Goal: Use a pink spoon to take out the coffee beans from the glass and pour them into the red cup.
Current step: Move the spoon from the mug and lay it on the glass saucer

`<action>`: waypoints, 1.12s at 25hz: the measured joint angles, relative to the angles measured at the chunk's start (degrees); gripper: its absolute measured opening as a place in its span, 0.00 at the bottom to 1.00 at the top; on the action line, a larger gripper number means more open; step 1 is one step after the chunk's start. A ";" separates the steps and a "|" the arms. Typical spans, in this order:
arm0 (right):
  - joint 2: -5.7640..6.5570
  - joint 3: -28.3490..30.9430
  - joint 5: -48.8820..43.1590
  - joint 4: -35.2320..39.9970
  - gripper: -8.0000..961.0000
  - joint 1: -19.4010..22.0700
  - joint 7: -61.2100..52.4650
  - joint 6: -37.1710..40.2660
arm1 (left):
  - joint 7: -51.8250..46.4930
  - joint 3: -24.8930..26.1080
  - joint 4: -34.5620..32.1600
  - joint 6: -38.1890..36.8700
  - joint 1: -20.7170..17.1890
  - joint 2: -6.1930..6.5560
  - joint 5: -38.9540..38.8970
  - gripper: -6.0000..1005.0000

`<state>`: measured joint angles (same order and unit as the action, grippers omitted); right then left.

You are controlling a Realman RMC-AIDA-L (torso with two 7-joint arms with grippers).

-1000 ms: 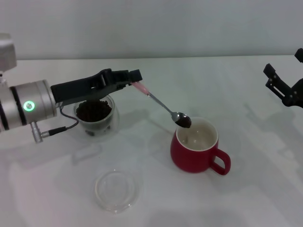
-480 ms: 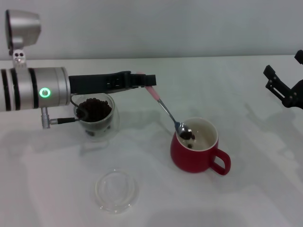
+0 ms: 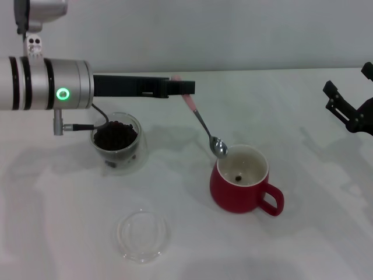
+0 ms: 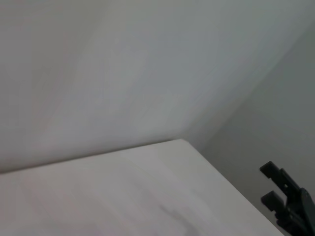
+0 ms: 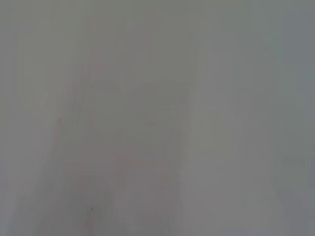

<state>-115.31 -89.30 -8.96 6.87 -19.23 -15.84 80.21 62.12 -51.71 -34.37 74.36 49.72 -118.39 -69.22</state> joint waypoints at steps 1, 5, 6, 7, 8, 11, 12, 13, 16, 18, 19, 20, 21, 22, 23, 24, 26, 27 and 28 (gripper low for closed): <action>0.00 0.00 0.00 0.00 0.91 -0.06 -0.02 0.00 | 0.32 -0.02 -0.34 0.07 0.14 -0.04 -0.02 0.14; 0.00 0.00 0.00 -0.02 0.91 -0.10 -0.06 -0.02 | 1.55 -0.08 -1.62 1.06 0.25 -0.20 -1.10 0.14; 0.00 0.00 0.00 -0.02 0.91 -0.10 -0.08 -0.03 | 1.56 -0.08 -1.90 1.28 -0.07 -0.27 -1.48 0.14; 0.00 -0.01 0.00 -0.02 0.91 -0.09 -0.12 -0.03 | 1.57 -0.07 -2.13 1.59 -0.41 -0.32 -1.82 0.14; 0.00 0.00 0.00 -0.02 0.91 -0.05 -0.16 -0.04 | 1.53 -0.04 -2.26 1.87 -1.05 -0.34 -2.13 0.14; 0.00 0.01 0.10 0.08 0.91 0.13 -0.21 -0.05 | 1.26 0.24 -2.62 2.80 -3.85 -0.33 -2.76 0.14; -0.01 0.10 0.23 0.15 0.91 0.16 -0.22 -0.06 | 1.24 0.25 -2.78 2.92 -4.48 -0.32 -2.84 0.14; 0.00 0.22 0.40 0.19 0.91 0.19 -0.22 -0.06 | 1.23 0.29 -3.18 3.05 -6.17 -0.30 -2.99 0.14; 0.01 0.49 1.75 0.43 0.91 0.14 -0.24 -0.06 | 1.37 0.45 -4.75 3.07 -10.64 -0.24 -3.25 0.14; 0.08 0.50 3.43 0.56 0.91 -0.04 -0.19 -0.20 | 1.58 0.57 -5.88 3.22 -13.93 -0.04 -3.64 0.14; 0.17 0.52 5.01 0.70 0.91 -0.21 0.08 -0.88 | 1.60 0.57 -6.21 3.37 -14.76 0.04 -3.87 0.14; 0.17 0.52 5.01 0.70 0.91 -0.21 0.08 -0.88 | 1.61 0.57 -6.74 3.59 -16.32 0.21 -4.22 0.14; 0.21 0.54 5.71 0.79 0.91 -0.38 0.22 -1.36 | 1.59 0.56 -7.21 3.83 -17.63 0.37 -4.61 0.14; 0.26 0.61 6.20 0.82 0.91 -0.61 0.28 -1.99 | 1.54 0.57 -7.53 4.12 -18.98 0.58 -5.21 0.14; 0.29 0.72 6.43 0.85 0.91 -0.86 0.30 -2.47 | 1.50 0.57 -7.72 4.27 -19.67 0.67 -5.63 0.14; 0.31 0.88 6.52 0.86 0.91 -1.20 0.31 -3.01 | 1.45 0.57 -7.85 4.66 -20.81 0.83 -6.22 0.14; 0.32 1.38 6.55 0.95 0.91 -1.62 0.32 -4.09 | 1.29 0.56 -7.91 5.20 -22.22 1.04 -6.70 0.14; 0.33 1.68 6.55 1.05 0.91 -1.68 0.33 -4.54 | 1.15 0.56 -7.94 5.69 -22.98 1.14 -6.75 0.14; 0.34 2.07 6.54 1.18 0.91 -1.75 0.33 -4.96 | 1.08 0.56 -7.95 5.96 -23.34 1.17 -6.76 0.14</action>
<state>-114.98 -87.23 -2.43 8.05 -20.98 -15.51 75.25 63.20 -51.15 -42.31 80.32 26.39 -117.21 -75.98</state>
